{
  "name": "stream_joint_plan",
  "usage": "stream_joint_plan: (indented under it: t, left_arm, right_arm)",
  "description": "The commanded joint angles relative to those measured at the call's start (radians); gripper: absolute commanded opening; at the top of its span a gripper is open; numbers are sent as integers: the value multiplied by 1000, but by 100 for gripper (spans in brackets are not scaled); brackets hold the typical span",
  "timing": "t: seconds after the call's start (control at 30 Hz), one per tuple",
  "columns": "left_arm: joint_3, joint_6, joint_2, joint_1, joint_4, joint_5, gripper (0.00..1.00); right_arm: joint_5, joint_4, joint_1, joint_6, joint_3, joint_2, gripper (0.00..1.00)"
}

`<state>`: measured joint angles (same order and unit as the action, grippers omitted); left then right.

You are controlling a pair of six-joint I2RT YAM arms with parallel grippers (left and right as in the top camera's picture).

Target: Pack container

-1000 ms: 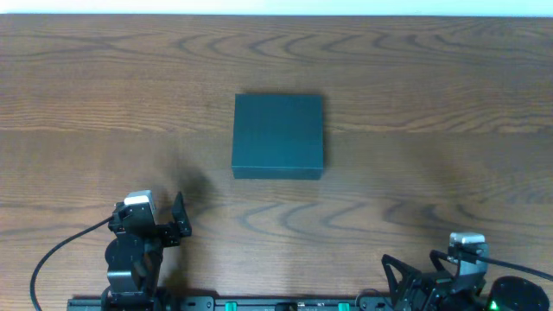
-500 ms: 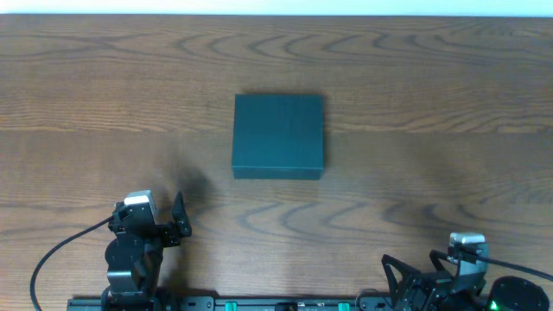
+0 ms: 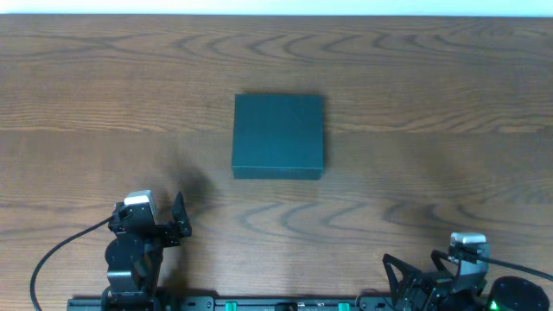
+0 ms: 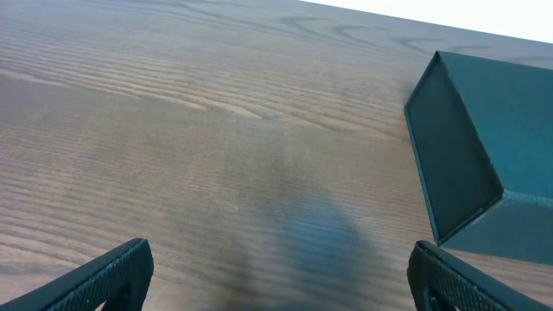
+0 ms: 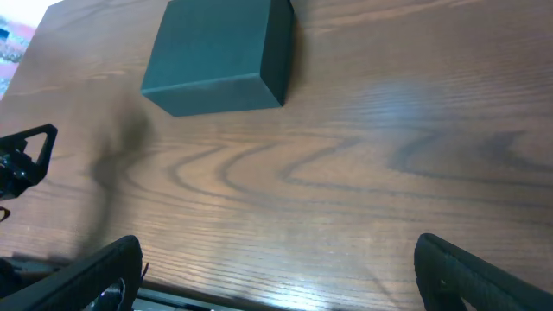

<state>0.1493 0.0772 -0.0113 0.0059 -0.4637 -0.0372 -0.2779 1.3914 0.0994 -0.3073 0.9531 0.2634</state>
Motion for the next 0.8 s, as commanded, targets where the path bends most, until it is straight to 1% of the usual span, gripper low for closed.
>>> stream_joint_plan:
  t: [0.0, 0.03, 0.07, 0.13, 0.17, 0.23, 0.33, 0.43, 0.5, 0.6, 0.77]
  left_arm:
    - [-18, -11, 5, 7, 2, 11, 95]
    - [-18, -11, 5, 7, 2, 11, 95]
    - [-18, -11, 5, 7, 2, 11, 95]
    - [-18, -11, 5, 7, 2, 11, 95]
    - [-18, -11, 5, 7, 2, 11, 95]
    - [-18, -11, 5, 7, 2, 11, 95]
    - [-18, -11, 5, 7, 2, 11, 95]
    - [-18, -11, 5, 7, 2, 11, 95]
    - [-18, -11, 5, 7, 2, 11, 95]
    - [-18, -11, 5, 7, 2, 11, 95]
    - [-18, -11, 5, 7, 2, 11, 95]
  right_arm:
    - [13, 4, 13, -14, -2, -3, 99]
    - [12, -16, 12, -15, -2, -3, 99]
    - [12, -73, 12, -25, -2, -3, 99]
    - [13, -257, 12, -30, -3, -3, 99]
    - [21, -312, 11, 5, -5, -3, 99]
    - [38, -393, 9, 139, -20, -4, 99]
    - [85, -474, 3, 359, -108, -8, 99]
    - [95, -534, -6, 528, -223, -36, 99]
    - [95, -589, -7, 599, -328, -79, 99]
    - [94, -650, -7, 602, -494, -179, 99]
    - [93, -648, -7, 572, -623, -258, 99]
